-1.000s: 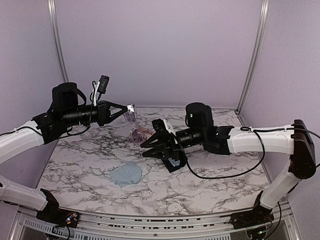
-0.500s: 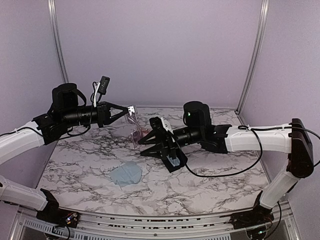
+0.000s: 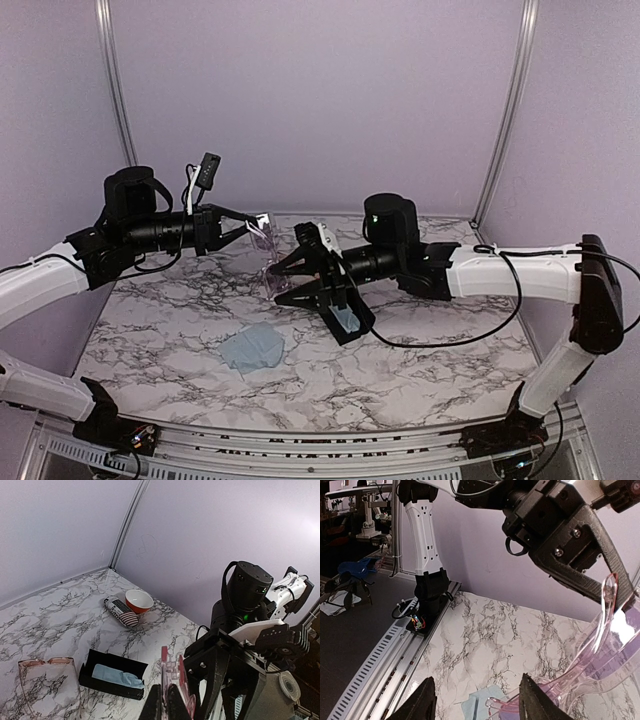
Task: Organize the sunglasses
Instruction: Fold the right temple of the sunglasses with the sunglasses, then pass from the left arm to the right
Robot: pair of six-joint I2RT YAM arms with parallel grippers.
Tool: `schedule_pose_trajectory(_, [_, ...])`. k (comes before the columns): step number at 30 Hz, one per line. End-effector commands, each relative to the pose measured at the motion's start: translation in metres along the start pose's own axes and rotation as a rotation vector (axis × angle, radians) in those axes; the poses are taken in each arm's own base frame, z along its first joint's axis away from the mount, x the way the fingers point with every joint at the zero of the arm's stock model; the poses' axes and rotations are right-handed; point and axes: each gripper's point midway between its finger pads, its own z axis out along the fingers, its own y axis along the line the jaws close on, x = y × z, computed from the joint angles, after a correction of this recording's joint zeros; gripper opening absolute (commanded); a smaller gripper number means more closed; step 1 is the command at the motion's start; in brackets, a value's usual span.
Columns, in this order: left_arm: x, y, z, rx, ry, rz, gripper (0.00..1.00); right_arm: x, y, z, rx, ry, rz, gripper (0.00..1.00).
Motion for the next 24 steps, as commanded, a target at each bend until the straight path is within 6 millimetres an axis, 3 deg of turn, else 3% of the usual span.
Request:
schedule_pose_trajectory(1, [-0.007,-0.007,-0.001,0.038,-0.028,0.017,0.00,-0.013,-0.016,0.001,0.035,-0.013,-0.004,0.56])
schedule_pose_trajectory(9, [-0.006,-0.008,-0.001,0.045,-0.025,0.014,0.00,-0.016,-0.025,0.000,0.067,-0.018,-0.006,0.59])
schedule_pose_trajectory(13, [-0.006,-0.008,0.000,0.044,-0.026,0.016,0.00,-0.028,-0.050,-0.005,0.196,-0.022,0.003,0.61])
schedule_pose_trajectory(19, [-0.007,-0.006,-0.001,0.027,-0.033,0.019,0.00,-0.055,-0.091,-0.041,0.425,-0.065,0.074,0.63])
schedule_pose_trajectory(24, [-0.007,-0.005,-0.001,0.025,-0.033,0.017,0.00,-0.059,-0.091,-0.071,0.498,-0.123,0.126,0.66])
